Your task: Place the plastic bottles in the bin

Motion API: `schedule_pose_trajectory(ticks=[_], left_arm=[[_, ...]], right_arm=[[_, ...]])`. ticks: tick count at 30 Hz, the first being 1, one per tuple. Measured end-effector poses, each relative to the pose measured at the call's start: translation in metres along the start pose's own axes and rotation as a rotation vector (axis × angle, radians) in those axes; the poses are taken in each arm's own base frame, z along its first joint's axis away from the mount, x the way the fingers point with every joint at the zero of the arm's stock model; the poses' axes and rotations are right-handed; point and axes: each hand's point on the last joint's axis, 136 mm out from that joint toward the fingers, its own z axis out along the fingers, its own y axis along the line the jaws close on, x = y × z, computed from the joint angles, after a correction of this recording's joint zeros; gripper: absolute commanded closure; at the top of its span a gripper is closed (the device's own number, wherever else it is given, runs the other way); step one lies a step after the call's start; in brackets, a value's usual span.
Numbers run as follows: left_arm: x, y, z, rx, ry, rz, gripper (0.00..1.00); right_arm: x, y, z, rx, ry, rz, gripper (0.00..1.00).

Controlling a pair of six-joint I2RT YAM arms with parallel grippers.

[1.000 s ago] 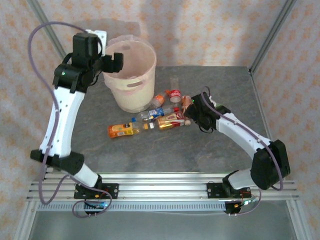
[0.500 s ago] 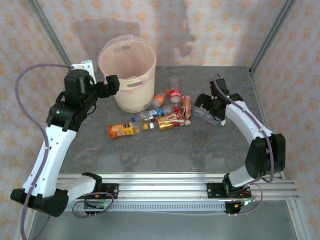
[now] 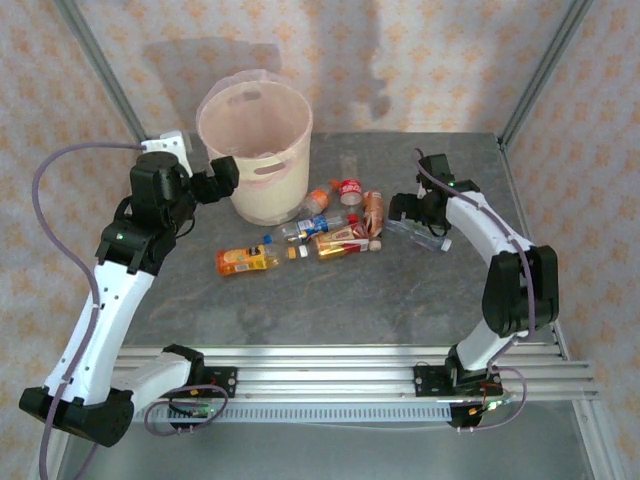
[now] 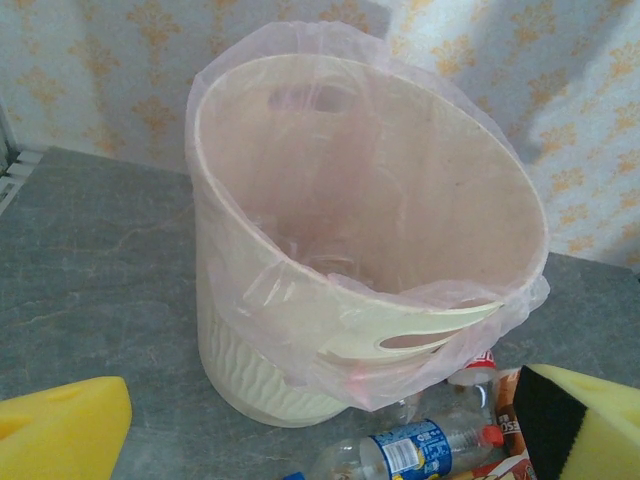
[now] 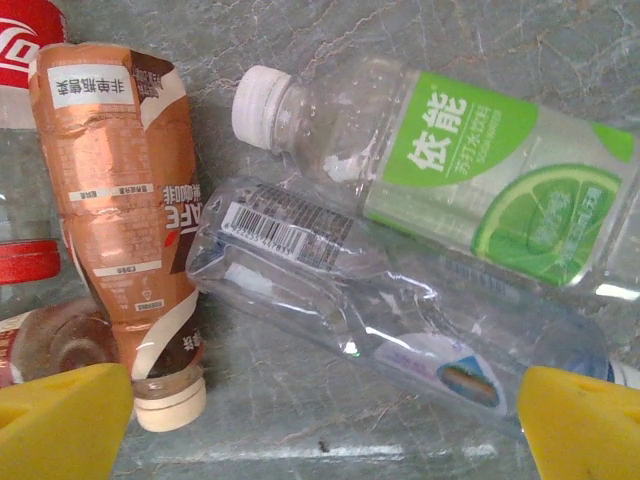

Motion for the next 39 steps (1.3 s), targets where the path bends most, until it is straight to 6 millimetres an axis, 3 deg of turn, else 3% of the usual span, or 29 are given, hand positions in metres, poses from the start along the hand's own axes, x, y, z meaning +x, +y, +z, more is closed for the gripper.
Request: schedule_pose_trajectory(ticks=[13, 29, 39], left_arm=[[0.005, 0.0, 0.009, -0.006, 0.025, 0.004, 0.0], [0.007, 0.0, 0.011, -0.009, 0.029, 0.005, 0.0], [0.007, 0.0, 0.011, -0.009, 0.03, 0.005, 0.0]], right_arm=[[0.01, -0.007, 0.034, 0.027, 0.089, -0.093, 0.01], [0.012, -0.006, 0.036, 0.023, 0.097, -0.103, 0.0], [0.018, 0.0, 0.036, -0.019, 0.12, -0.09, 0.05]])
